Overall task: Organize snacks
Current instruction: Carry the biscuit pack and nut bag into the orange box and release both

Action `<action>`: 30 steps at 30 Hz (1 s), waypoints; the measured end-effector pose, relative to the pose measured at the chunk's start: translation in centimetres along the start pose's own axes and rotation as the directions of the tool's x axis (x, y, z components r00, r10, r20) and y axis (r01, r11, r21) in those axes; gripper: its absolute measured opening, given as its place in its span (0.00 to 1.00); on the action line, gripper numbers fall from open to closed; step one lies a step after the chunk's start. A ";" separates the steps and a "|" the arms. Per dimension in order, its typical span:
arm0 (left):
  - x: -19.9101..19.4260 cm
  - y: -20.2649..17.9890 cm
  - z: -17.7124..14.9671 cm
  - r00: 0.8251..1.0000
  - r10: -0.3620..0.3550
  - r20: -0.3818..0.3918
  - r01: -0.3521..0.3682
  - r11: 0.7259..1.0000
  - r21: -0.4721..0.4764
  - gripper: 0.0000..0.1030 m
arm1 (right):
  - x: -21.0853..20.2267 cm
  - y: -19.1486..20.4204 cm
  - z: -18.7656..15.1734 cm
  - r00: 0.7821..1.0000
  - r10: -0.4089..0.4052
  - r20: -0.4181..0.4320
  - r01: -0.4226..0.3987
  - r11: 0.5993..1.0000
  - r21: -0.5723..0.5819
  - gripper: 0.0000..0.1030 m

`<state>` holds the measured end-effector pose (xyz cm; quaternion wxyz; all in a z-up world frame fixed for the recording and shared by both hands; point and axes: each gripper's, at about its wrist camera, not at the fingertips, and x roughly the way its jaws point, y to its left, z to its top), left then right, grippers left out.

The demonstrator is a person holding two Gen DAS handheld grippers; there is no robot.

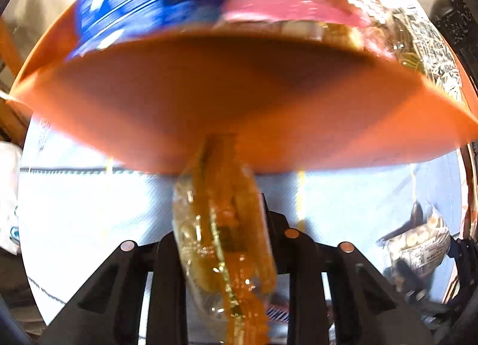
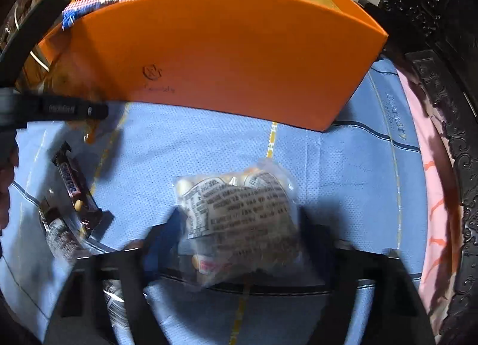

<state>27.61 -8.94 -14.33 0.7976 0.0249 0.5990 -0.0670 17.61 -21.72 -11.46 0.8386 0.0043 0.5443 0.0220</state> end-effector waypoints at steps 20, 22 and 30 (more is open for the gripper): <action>-2.1 3.5 -2.5 0.998 -0.059 -0.017 0.058 0.997 -0.059 0.22 | 1.8 0.1 0.3 0.999 0.004 -0.032 -0.007 0.997 -0.077 0.58; -2.1 4.3 -2.2 0.998 -0.062 -0.015 0.061 0.997 -0.050 0.22 | 0.4 0.3 0.9 1.000 0.024 0.002 -0.024 0.997 -0.070 0.53; -4.5 5.8 -2.3 0.996 -0.083 0.017 0.084 0.994 -0.067 0.22 | -4.7 -3.5 2.8 0.978 0.190 0.085 -0.196 0.979 0.064 0.53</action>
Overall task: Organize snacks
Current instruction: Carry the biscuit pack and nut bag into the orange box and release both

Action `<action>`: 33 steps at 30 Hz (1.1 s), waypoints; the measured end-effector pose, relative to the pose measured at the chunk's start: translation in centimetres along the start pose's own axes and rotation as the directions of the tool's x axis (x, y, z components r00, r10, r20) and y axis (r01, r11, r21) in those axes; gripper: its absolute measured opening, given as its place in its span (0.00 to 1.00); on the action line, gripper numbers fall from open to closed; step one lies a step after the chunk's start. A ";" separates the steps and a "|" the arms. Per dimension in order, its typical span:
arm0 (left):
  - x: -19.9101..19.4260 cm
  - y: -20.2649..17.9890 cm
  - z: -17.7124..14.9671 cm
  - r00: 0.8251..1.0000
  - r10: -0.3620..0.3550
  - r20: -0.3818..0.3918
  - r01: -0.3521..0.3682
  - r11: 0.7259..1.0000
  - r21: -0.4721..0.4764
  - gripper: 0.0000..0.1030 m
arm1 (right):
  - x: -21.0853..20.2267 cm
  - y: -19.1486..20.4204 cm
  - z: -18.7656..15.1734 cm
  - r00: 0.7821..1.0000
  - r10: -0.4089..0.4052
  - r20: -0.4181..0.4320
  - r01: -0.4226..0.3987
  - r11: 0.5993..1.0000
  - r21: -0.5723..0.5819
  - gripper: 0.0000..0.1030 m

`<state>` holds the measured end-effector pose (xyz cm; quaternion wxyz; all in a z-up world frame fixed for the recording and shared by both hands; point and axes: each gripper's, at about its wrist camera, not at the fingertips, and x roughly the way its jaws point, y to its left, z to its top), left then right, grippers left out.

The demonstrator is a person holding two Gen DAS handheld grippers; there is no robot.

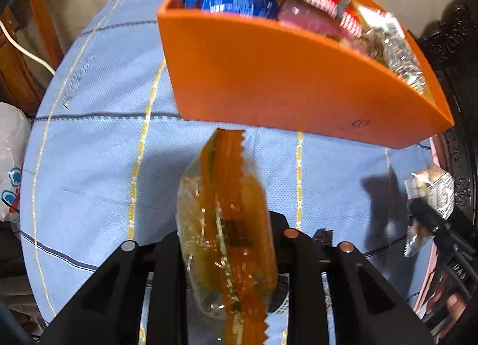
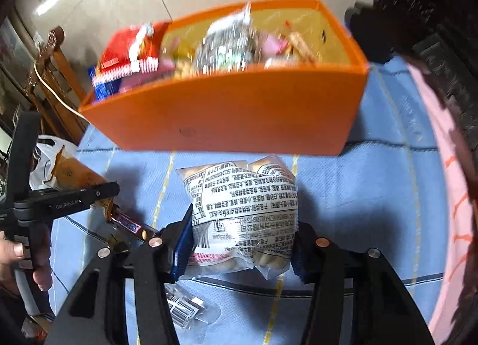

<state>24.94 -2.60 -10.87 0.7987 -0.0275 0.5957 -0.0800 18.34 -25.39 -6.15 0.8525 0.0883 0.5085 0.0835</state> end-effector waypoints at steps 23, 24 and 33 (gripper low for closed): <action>-1.6 -9.9 16.5 0.988 -0.036 0.147 0.011 0.986 0.168 0.22 | 3.4 -3.3 16.3 0.991 0.008 0.136 -0.015 0.999 0.046 0.54; -1.1 -10.0 16.8 0.988 -0.032 0.151 0.006 0.985 0.171 0.22 | 3.8 -3.5 16.3 0.991 0.013 0.131 -0.020 0.998 0.055 0.55; -1.2 -10.3 17.7 0.971 0.111 0.210 -0.148 0.974 0.169 0.87 | 3.8 -4.7 15.3 0.991 -0.035 0.131 0.014 0.988 0.157 0.88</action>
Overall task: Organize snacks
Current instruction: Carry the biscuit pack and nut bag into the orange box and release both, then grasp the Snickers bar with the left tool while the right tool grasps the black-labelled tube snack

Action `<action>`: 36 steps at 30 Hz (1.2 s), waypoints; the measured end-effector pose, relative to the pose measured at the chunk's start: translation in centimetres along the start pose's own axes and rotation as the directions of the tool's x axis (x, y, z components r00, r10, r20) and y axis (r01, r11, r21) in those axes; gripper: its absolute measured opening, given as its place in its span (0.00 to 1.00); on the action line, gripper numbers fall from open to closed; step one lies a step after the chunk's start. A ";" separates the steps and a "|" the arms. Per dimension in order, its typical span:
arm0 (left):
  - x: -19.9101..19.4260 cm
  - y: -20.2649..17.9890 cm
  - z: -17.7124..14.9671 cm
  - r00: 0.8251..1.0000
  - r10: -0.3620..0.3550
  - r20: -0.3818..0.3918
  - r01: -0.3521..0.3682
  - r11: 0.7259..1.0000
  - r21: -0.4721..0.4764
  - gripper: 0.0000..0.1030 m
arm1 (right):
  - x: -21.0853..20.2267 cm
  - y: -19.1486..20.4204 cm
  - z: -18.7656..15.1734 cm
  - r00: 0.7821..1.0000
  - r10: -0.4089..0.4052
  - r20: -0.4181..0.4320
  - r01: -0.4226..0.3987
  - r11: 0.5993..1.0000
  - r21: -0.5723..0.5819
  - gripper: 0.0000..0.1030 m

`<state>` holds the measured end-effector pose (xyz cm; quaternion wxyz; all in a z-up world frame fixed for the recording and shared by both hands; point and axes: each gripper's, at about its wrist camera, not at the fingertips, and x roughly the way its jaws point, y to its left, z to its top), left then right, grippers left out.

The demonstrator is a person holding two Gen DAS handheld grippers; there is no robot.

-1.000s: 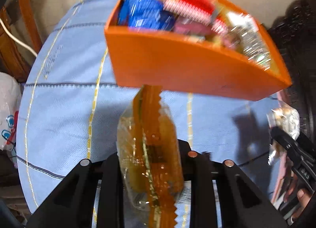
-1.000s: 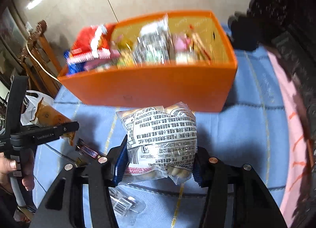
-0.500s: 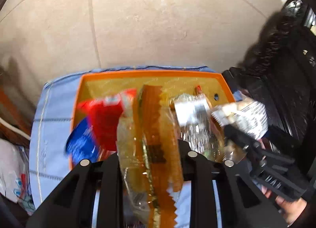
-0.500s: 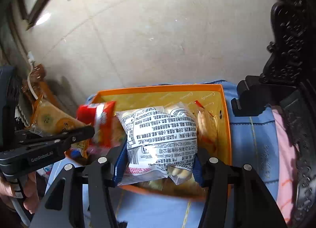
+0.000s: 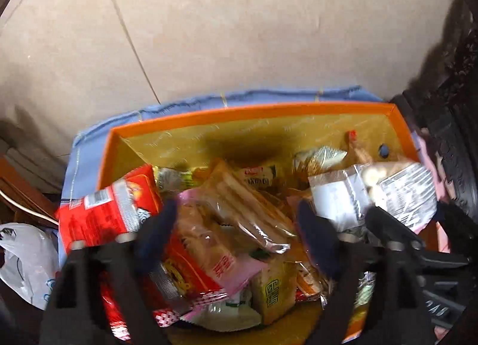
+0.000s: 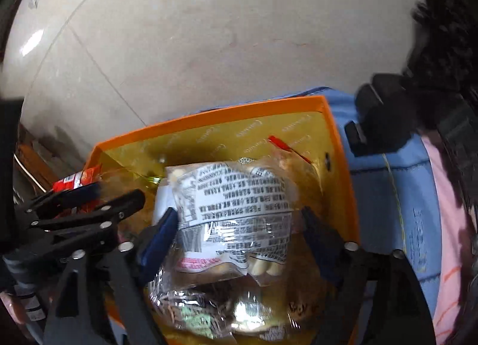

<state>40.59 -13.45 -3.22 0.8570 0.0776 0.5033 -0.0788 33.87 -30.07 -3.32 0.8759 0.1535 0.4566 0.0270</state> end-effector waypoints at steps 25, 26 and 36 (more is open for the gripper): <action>-8.1 9.5 -23.4 0.992 0.013 -0.129 -0.018 0.999 -0.038 0.93 | -6.0 14.2 -27.4 0.985 -0.154 -0.084 0.051 0.713 -0.700 0.96; -7.7 10.2 -24.2 0.988 0.007 -0.153 -0.018 0.998 -0.068 0.93 | -5.7 14.5 -27.6 0.983 -0.158 -0.096 0.044 0.706 -0.707 0.95; -7.0 9.9 -24.8 0.985 0.021 -0.169 -0.029 0.999 -0.044 0.93 | -4.1 11.5 -25.8 0.957 -0.125 -0.260 -0.038 0.839 -0.543 0.28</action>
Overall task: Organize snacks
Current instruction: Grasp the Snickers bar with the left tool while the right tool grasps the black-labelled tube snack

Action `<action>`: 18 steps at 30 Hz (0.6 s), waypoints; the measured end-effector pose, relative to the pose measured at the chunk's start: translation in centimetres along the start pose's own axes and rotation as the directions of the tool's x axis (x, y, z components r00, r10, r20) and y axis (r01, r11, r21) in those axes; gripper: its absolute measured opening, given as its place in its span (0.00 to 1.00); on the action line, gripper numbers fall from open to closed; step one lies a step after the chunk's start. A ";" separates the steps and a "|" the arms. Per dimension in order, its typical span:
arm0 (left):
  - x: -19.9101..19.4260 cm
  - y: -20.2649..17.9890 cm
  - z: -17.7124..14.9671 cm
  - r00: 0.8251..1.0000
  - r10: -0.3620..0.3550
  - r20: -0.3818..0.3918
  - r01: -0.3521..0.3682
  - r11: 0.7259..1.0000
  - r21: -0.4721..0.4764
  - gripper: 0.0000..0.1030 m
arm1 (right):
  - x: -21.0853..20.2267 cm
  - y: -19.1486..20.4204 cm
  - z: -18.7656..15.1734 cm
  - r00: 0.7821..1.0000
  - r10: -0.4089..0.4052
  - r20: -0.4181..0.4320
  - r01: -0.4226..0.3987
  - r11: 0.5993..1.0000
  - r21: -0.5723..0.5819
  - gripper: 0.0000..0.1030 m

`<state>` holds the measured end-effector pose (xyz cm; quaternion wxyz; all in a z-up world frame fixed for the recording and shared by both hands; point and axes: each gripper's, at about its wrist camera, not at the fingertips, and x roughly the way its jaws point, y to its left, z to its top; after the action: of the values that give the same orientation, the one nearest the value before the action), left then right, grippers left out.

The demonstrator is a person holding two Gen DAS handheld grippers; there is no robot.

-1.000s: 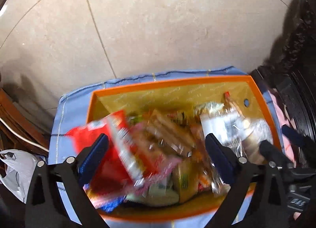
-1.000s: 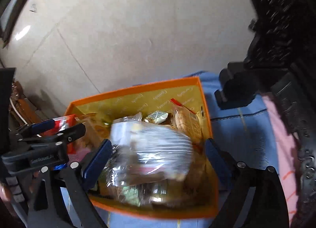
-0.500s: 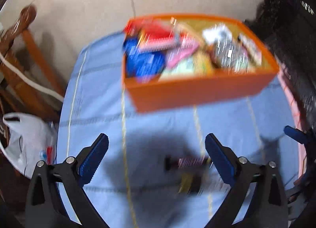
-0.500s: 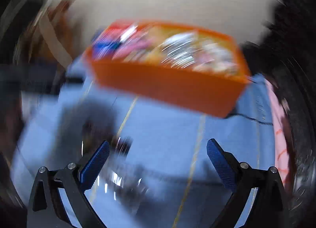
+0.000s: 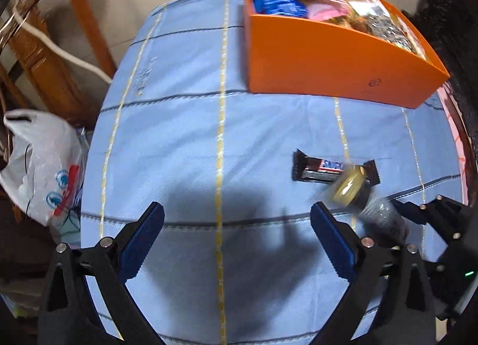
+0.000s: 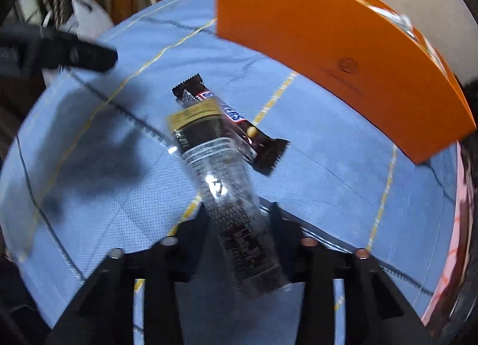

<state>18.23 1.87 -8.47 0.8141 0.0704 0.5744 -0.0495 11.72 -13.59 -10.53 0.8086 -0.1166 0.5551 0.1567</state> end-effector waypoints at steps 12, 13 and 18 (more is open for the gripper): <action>3.4 -11.7 1.2 0.994 -0.064 0.086 0.005 0.828 0.560 0.94 | -2.6 -11.1 -6.8 0.992 0.123 0.032 -0.124 0.883 0.453 0.28; 4.2 -12.3 1.1 0.995 -0.057 0.079 -0.002 0.794 0.607 0.93 | -2.6 -11.4 -7.1 0.991 0.129 0.033 -0.129 0.873 0.469 0.28; 6.3 -12.4 1.1 0.997 -0.075 0.015 0.047 0.754 0.655 0.80 | -2.0 -12.3 -7.1 0.989 0.141 0.039 -0.141 0.855 0.498 0.28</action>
<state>19.37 -10.57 -14.73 0.7477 0.3304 0.5062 -0.2747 9.67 -27.78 -10.96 0.7977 0.1376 0.5833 0.0664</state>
